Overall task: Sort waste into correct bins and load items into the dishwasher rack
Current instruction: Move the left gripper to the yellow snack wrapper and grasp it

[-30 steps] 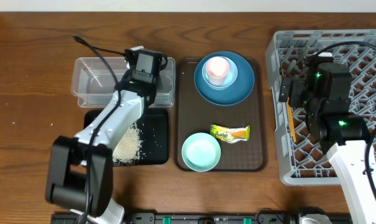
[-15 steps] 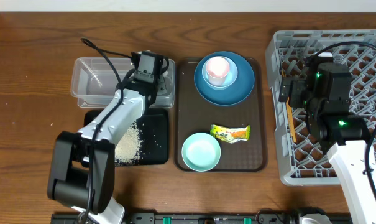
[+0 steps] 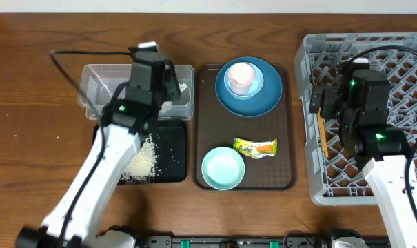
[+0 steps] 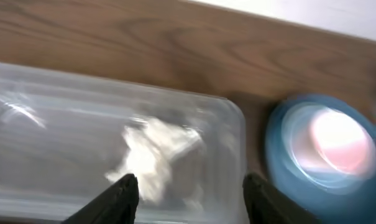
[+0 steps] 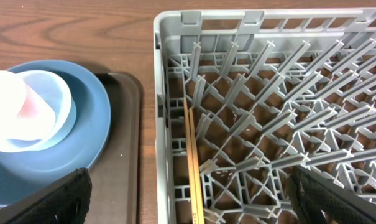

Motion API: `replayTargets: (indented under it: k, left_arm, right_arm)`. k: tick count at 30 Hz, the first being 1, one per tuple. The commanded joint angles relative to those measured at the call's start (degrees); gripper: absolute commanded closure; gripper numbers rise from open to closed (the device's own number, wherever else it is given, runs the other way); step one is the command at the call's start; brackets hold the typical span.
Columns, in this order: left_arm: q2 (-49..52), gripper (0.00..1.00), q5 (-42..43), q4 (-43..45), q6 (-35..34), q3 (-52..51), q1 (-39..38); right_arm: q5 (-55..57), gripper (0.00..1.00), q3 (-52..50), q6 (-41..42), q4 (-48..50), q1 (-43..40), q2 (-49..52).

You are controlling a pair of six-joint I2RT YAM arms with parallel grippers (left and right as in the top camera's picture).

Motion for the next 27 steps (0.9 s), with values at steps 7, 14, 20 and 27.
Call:
replayTargets:
  k: [7,14,20,27]
  left_arm:
    - [-1.7,0.36,21.9,-14.6,0.9,-0.3,-8.7]
    - [1.7,0.25,21.9,-15.6,1.0,-0.4,-18.8]
    - [7.8,0.24,16.4,-13.7,5.0,-0.4,-25.8]
    - [14.1,0.22,16.4,-11.5,17.6,-0.4,-31.6]
  right_arm:
    - [-0.1,0.01,0.5,0.8,0.0,0.4,-0.1]
    - [-0.1,0.01,0.5,0.8,0.0,0.4,-0.1]
    - [-0.1,0.02,0.5,0.8,0.0,0.4,-0.1]
    - [-0.1,0.01,0.5,0.8,0.0,0.4,-0.1]
